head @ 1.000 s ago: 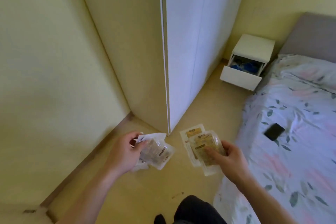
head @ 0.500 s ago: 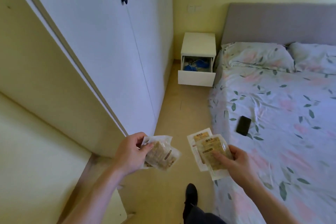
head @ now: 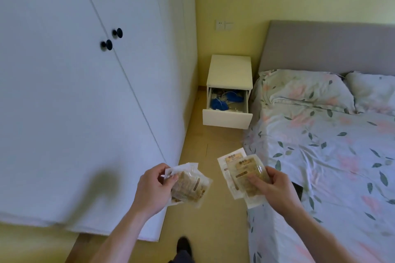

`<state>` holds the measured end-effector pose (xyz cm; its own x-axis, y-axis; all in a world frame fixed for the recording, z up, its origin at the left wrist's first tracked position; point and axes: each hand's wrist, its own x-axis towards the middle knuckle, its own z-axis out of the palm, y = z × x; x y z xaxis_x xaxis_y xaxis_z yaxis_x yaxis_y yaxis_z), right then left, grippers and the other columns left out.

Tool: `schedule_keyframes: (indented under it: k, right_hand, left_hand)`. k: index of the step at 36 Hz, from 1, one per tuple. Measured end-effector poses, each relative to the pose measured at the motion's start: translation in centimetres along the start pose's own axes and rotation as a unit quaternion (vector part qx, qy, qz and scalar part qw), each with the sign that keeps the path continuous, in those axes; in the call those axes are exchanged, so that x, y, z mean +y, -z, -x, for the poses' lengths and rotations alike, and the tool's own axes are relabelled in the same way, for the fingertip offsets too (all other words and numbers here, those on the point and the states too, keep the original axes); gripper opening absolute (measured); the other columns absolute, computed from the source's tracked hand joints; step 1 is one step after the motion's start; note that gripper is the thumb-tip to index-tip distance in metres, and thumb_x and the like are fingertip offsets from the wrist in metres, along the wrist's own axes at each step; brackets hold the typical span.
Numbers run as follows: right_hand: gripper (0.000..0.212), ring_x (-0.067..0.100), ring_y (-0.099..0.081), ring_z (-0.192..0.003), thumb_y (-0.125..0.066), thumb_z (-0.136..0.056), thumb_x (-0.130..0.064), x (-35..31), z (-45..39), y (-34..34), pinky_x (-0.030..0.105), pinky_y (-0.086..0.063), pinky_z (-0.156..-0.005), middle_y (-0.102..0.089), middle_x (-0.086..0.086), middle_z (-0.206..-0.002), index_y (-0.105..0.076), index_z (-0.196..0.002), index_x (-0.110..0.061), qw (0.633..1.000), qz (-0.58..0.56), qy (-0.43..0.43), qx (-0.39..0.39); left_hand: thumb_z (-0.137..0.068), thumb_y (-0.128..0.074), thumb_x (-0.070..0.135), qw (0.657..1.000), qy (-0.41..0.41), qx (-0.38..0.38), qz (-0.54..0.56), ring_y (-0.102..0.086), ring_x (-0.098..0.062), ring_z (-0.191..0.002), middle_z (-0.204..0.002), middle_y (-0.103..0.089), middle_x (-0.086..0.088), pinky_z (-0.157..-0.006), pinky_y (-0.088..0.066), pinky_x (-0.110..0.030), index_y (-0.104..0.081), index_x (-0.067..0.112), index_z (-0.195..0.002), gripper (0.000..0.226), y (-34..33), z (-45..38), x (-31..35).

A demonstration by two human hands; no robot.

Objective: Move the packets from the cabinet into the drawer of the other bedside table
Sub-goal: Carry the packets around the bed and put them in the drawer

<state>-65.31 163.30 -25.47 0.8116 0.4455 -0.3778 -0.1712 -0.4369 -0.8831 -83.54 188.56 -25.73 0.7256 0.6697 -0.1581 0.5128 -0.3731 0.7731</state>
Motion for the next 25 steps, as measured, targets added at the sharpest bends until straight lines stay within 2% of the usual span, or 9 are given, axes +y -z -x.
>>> schedule_keyframes:
  k: [6, 9, 12, 14, 16, 19, 22, 25]
  right_hand:
    - [0.017, 0.015, -0.078, -0.079, -0.075, -0.090, -0.027, -2.3, -8.3, -1.1, 0.040, -0.063, -0.077, -0.080, -0.005, -0.088, -0.074, -0.103, -0.016, 0.999, -0.026, -0.023, 0.031]
    - [0.016, 0.019, -0.078, -0.080, -0.077, -0.089, -0.029, -3.3, -11.6, -1.0, 0.047, -0.063, -0.080, -0.080, -0.003, -0.088, -0.076, -0.101, -0.018, 0.997, -0.035, -0.030, 0.062]
    - [0.015, 0.017, -0.078, -0.076, -0.076, -0.090, -0.027, -4.1, -14.2, -0.4, 0.037, -0.063, -0.071, -0.080, -0.003, -0.085, -0.075, -0.100, -0.016, 0.994, -0.047, -0.039, 0.089]
    - [0.012, 0.014, -0.077, -0.073, -0.075, -0.090, -0.024, -4.7, -15.5, 0.4, 0.023, -0.058, -0.057, -0.080, -0.004, -0.083, -0.075, -0.098, -0.016, 0.990, -0.066, -0.051, 0.112]
    - [0.010, 0.013, -0.077, -0.071, -0.075, -0.091, -0.024, -5.0, -17.0, 1.5, 0.018, -0.054, -0.052, -0.080, -0.004, -0.082, -0.075, -0.097, -0.016, 0.986, -0.079, -0.054, 0.133]
    - [0.009, 0.015, -0.077, -0.074, -0.074, -0.092, -0.021, -5.4, -19.9, 3.1, 0.020, -0.056, -0.054, -0.080, -0.002, -0.083, -0.075, -0.099, -0.014, 0.980, -0.099, -0.066, 0.159]
    - [0.009, 0.014, -0.077, -0.073, -0.074, -0.092, -0.023, -4.8, -23.7, 5.0, 0.020, -0.057, -0.056, -0.080, -0.003, -0.083, -0.074, -0.098, -0.016, 0.975, -0.107, -0.084, 0.174]
    - [0.011, 0.017, -0.078, -0.074, -0.074, -0.092, -0.024, -4.5, -28.2, 6.8, 0.031, -0.061, -0.064, -0.080, -0.002, -0.084, -0.075, -0.100, -0.016, 0.973, -0.111, -0.099, 0.174]
  left_hand:
    - [-0.093, -0.070, 0.029, 1.000, -0.004, -0.023, 0.011, -0.049, -0.008, -0.056, -0.059, -0.058, 0.020, -0.053, -0.043, -0.025, -0.060, 0.022, -0.073, 0.023, -1.2, -10.8, 1.3]
    - [-0.092, -0.070, 0.029, 0.999, -0.003, -0.038, 0.025, -0.053, -0.010, -0.059, -0.060, -0.058, 0.019, -0.058, -0.051, -0.037, -0.058, 0.023, -0.071, 0.026, -2.1, -16.1, 2.3]
    - [-0.093, -0.070, 0.031, 0.997, -0.009, -0.065, 0.032, -0.058, -0.011, -0.063, -0.062, -0.060, 0.015, -0.061, -0.056, -0.040, -0.058, 0.022, -0.071, 0.026, -3.6, -20.9, 3.7]
    - [-0.094, -0.068, 0.033, 0.995, -0.016, -0.088, 0.030, -0.067, -0.014, -0.076, -0.076, -0.068, 0.010, -0.063, -0.061, -0.037, -0.062, 0.022, -0.078, 0.020, -4.7, -23.9, 5.0]
    - [-0.094, -0.068, 0.036, 0.993, -0.030, -0.107, 0.029, -0.069, -0.017, -0.085, -0.088, -0.070, 0.007, -0.066, -0.063, -0.035, -0.065, 0.024, -0.085, 0.015, -5.8, -27.0, 6.4]
    - [-0.093, -0.068, 0.036, 0.991, -0.038, -0.129, 0.021, -0.068, -0.017, -0.090, -0.094, -0.070, 0.008, -0.067, -0.064, -0.031, -0.066, 0.025, -0.093, 0.011, -7.5, -31.1, 7.9]
    - [-0.094, -0.069, 0.034, 0.990, -0.027, -0.135, 0.005, -0.068, -0.015, -0.087, -0.089, -0.071, 0.008, -0.064, -0.063, -0.036, -0.066, 0.024, -0.089, 0.011, -9.5, -35.3, 8.8]
    - [-0.094, -0.068, 0.030, 0.992, -0.014, -0.128, -0.003, -0.068, -0.015, -0.084, -0.084, -0.071, 0.007, -0.056, -0.058, -0.033, -0.065, 0.022, -0.083, 0.014, -11.4, -39.1, 9.9]
